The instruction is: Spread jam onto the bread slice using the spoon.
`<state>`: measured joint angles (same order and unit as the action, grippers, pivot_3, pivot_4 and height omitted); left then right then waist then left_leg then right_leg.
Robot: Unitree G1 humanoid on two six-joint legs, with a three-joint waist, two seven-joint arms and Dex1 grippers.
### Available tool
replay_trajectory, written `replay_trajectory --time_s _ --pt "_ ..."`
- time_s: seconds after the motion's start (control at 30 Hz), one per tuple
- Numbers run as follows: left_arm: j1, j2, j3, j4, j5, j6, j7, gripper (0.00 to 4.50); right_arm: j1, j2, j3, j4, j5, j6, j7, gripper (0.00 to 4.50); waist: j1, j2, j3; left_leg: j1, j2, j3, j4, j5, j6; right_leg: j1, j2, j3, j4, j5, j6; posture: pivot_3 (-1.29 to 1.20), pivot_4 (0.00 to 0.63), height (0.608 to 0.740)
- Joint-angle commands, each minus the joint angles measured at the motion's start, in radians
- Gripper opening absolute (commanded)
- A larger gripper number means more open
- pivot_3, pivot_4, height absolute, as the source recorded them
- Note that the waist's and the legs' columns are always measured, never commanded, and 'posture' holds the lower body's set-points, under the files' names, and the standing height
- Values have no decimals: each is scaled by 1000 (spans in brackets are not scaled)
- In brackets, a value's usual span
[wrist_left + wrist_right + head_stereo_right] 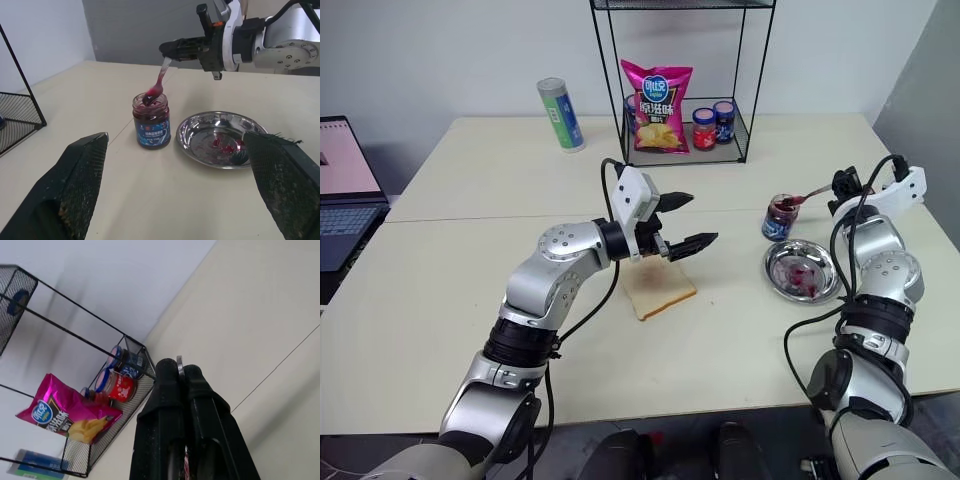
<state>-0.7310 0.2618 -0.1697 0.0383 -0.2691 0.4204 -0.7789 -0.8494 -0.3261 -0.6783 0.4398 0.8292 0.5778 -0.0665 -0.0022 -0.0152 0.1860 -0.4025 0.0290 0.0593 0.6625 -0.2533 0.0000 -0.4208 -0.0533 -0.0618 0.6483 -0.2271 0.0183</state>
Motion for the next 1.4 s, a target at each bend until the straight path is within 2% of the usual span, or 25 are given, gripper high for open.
replay_trajectory --time_s 0.03,0.5,0.7,0.83,1.07,1.23,1.33,1.4 --pt "-29 -4 5 -23 -5 -26 -11 4500 -39 -2 -32 -54 53 -17 -17 26 0 0 0 0 0 0 0 0 0 0 0 0 0 0 0 0 150 740" --pt "-80 -41 64 -9 -90 -26 -39 4500 -45 50 -78 -174 205 2 -113 26 0 0 0 0 0 0 0 0 0 0 0 0 0 0 0 0 150 740" --pt "-40 33 112 -72 -120 19 -47 4500 -10 135 50 -398 303 111 -129 26 -10 0 0 0 1 0 -1 0 0 -1 1 0 0 0 0 0 150 740" --pt "76 151 162 -208 -169 115 -60 4500 25 156 188 -511 298 177 -88 26 -20 0 0 0 2 -1 -1 0 0 -1 1 0 1 0 0 0 150 740" --pt "455 369 310 -489 -224 251 -39 4500 88 223 391 -591 277 229 -26 26 -29 0 0 0 1 -1 -1 0 0 -1 0 0 1 0 0 0 150 740" --pt "648 393 365 -613 -258 286 3 4500 123 242 474 -554 230 235 47 26 -12 -1 0 0 1 -2 -1 0 0 -1 -1 -1 0 0 0 0 150 740" --pt "684 396 374 -631 -263 287 23 4500 132 239 503 -538 195 227 82 26 -5 -1 0 1 1 -2 0 0 0 0 -1 -1 -1 0 0 0 150 740" --pt "732 393 389 -647 -253 281 42 4500 151 232 578 -506 118 203 153 26 -2 -1 0 1 1 -2 0 0 0 0 -1 -1 0 -1 1 0 150 740"
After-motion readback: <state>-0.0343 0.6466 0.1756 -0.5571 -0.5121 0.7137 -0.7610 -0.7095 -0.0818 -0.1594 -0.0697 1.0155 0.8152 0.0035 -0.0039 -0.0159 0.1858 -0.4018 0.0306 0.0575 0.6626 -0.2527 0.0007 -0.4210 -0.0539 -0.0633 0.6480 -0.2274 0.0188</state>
